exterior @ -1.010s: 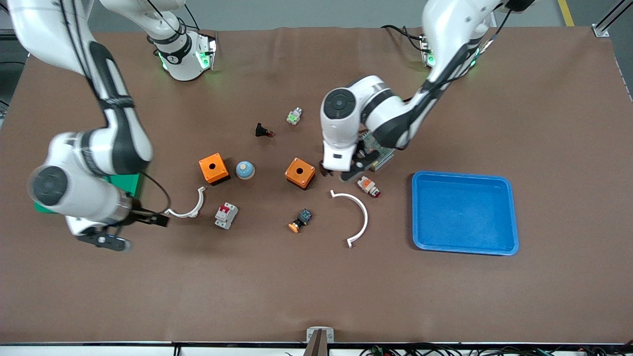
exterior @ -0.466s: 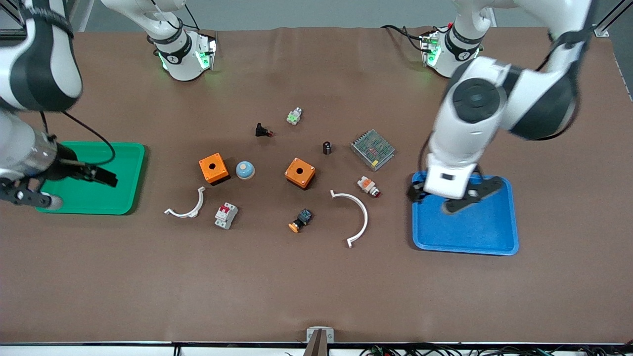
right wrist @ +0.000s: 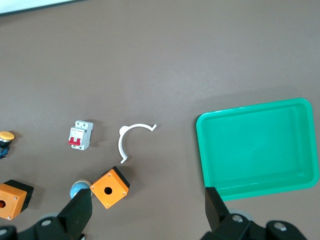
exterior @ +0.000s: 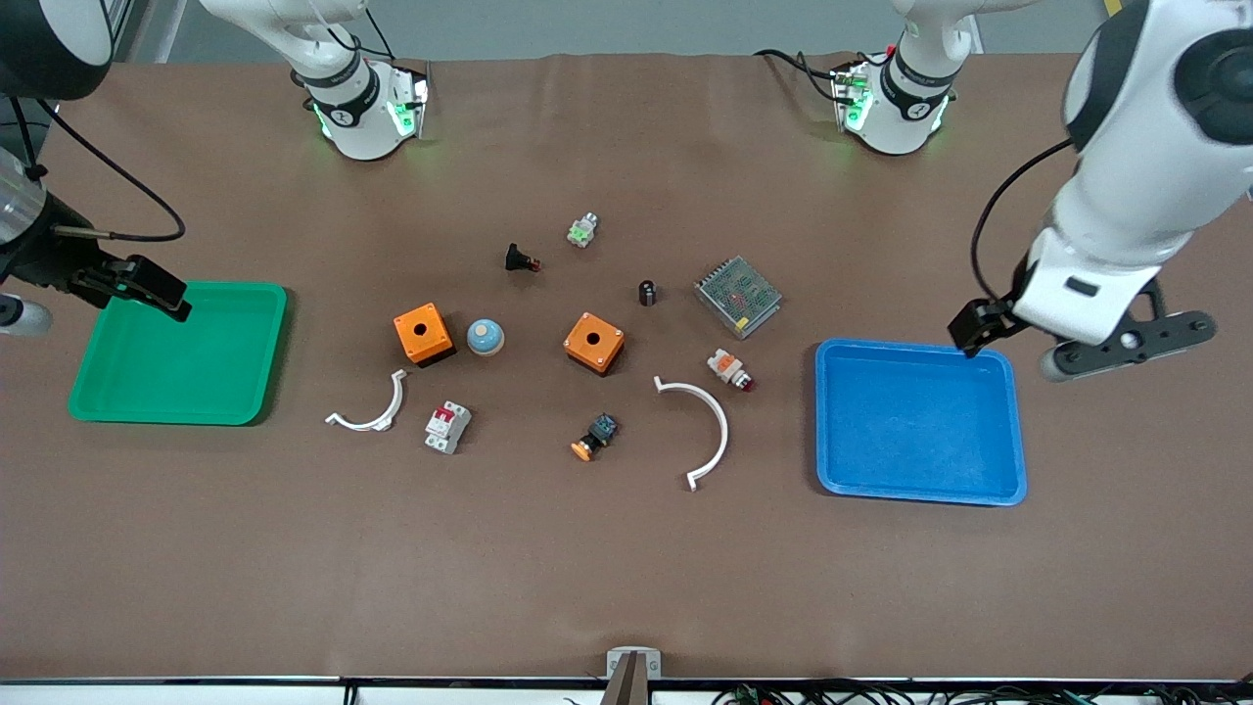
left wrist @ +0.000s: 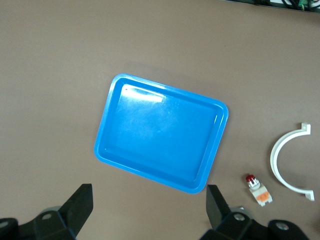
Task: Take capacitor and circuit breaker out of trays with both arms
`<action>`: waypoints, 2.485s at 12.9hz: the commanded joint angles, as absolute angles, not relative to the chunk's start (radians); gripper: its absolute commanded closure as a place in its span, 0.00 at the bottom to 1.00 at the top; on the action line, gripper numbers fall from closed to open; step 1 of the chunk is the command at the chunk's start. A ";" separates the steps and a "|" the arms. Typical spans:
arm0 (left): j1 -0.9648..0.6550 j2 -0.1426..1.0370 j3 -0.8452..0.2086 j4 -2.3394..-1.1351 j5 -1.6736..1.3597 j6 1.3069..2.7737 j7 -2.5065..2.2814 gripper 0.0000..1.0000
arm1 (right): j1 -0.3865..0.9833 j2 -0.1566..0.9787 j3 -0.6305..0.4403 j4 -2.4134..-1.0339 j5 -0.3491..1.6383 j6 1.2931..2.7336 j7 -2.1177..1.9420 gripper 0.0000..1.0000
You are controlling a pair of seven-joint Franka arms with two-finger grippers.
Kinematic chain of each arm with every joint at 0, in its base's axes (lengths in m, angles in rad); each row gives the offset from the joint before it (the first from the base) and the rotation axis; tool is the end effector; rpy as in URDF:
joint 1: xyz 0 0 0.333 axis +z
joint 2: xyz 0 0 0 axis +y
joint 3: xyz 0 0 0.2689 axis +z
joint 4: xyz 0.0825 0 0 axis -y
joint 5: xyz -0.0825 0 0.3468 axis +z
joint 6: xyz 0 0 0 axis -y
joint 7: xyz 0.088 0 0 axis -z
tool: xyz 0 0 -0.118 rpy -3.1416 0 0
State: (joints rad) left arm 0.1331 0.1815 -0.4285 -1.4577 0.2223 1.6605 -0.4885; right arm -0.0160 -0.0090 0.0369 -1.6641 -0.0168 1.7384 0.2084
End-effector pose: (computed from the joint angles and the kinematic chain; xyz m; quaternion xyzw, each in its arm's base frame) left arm 0.5564 -0.1244 0.5346 -0.9929 -0.0921 -0.0452 0.0606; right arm 0.5300 0.0094 0.5454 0.9948 -0.0925 0.0423 0.0037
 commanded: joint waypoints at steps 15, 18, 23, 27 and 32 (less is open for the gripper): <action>-0.066 -0.046 -0.029 -1.568 0.006 1.485 -0.086 0.00 | -0.060 0.001 0.040 -1.517 -0.025 1.667 0.218 0.00; -0.067 -0.041 -0.031 -1.560 0.009 1.486 -0.086 0.00 | -0.057 0.017 0.040 -1.500 -0.025 1.667 0.224 0.00; -0.066 -0.035 -0.037 -1.548 0.009 1.488 -0.077 0.00 | -0.052 0.008 0.040 -1.516 -0.025 1.631 0.216 0.00; -0.063 -0.029 -0.035 -1.545 0.009 1.496 -0.077 0.00 | -0.052 0.008 0.041 -1.523 -0.025 1.635 0.218 0.00; -0.072 0.005 -0.035 -1.499 0.011 1.488 -0.084 0.00 | -0.043 0.005 0.049 -1.534 -0.018 1.632 0.232 0.00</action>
